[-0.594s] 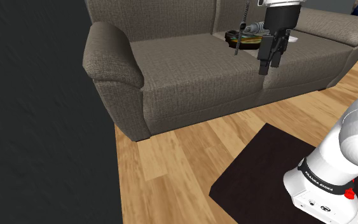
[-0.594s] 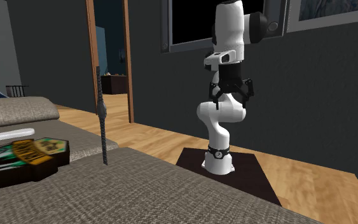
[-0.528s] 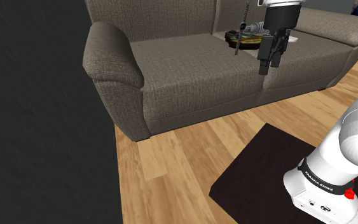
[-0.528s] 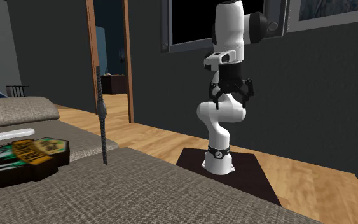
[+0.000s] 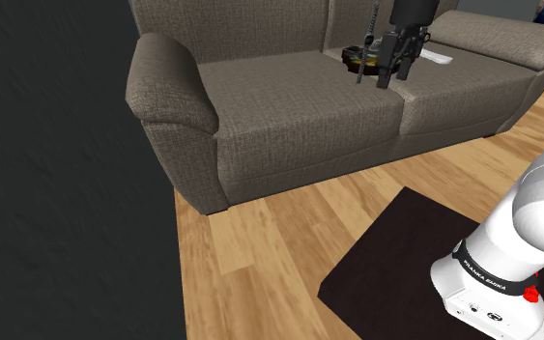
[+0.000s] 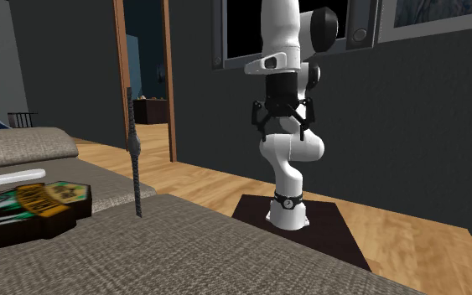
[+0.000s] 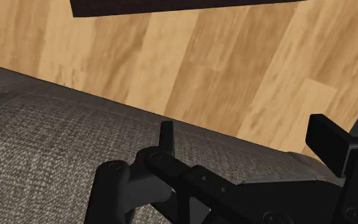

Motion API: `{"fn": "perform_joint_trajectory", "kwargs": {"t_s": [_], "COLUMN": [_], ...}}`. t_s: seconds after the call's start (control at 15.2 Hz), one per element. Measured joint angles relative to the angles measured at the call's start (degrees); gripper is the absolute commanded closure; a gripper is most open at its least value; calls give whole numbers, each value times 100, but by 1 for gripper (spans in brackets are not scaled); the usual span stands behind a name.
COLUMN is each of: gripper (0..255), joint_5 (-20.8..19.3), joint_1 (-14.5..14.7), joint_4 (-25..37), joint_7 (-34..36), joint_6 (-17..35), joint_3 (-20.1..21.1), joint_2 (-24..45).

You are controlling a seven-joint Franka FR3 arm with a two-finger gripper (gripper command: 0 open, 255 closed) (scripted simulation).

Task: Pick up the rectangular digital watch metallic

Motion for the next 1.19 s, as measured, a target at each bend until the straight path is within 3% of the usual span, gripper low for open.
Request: {"fn": "perform_joint_trajectory", "kwargs": {"t_s": [0.59,1.19], "gripper": [0,0], "joint_5": [-250,-139], "joint_1": [-271,-445], "joint_4": [1012,2325], "joint_7": [-404,-821], "joint_6": [878,1463], "joint_3": [-528,-1059], "joint_2": [992,1990]}}
